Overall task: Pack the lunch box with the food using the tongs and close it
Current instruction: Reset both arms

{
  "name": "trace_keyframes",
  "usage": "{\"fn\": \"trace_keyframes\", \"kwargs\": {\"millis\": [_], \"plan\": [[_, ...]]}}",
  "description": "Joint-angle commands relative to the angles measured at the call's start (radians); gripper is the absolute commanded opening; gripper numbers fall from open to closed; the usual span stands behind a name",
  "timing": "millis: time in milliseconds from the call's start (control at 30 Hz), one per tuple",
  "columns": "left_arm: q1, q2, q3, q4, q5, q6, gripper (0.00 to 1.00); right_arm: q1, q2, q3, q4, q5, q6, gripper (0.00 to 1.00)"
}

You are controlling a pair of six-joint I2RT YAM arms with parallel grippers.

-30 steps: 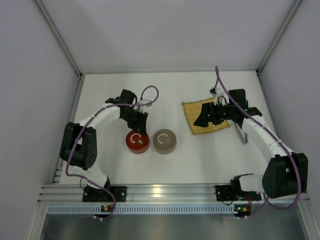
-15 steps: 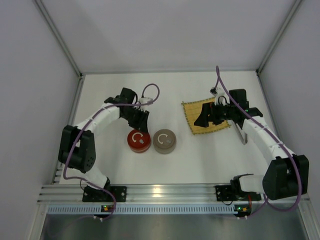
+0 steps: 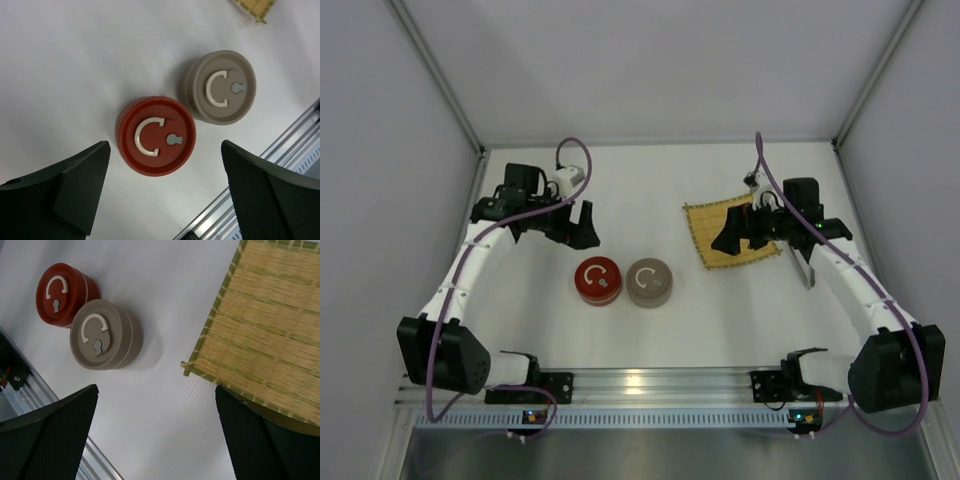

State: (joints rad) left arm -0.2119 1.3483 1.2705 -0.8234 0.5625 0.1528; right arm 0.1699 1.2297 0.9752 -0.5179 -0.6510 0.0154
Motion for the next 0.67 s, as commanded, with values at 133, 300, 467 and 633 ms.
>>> {"fn": "trace_keyframes", "kwargs": {"millis": [133,300,467,633], "plan": [[0.204,-0.035,-0.150,0.016,-0.039,-0.033,0.98,0.002,-0.088,-0.043,-0.008,0.120,-0.138,0.99],[0.295,-0.043,-0.249,0.062,-0.137,-0.012,0.98,-0.055,-0.108,-0.082,-0.016,0.198,-0.186,0.99],[0.396,-0.052,-0.289,0.086,-0.124,0.028,0.98,-0.116,-0.148,-0.102,-0.028,0.218,-0.212,0.99],[0.430,-0.104,-0.312,0.119,-0.084,0.060,0.98,-0.125,-0.167,-0.109,-0.037,0.228,-0.207,0.99]]}}
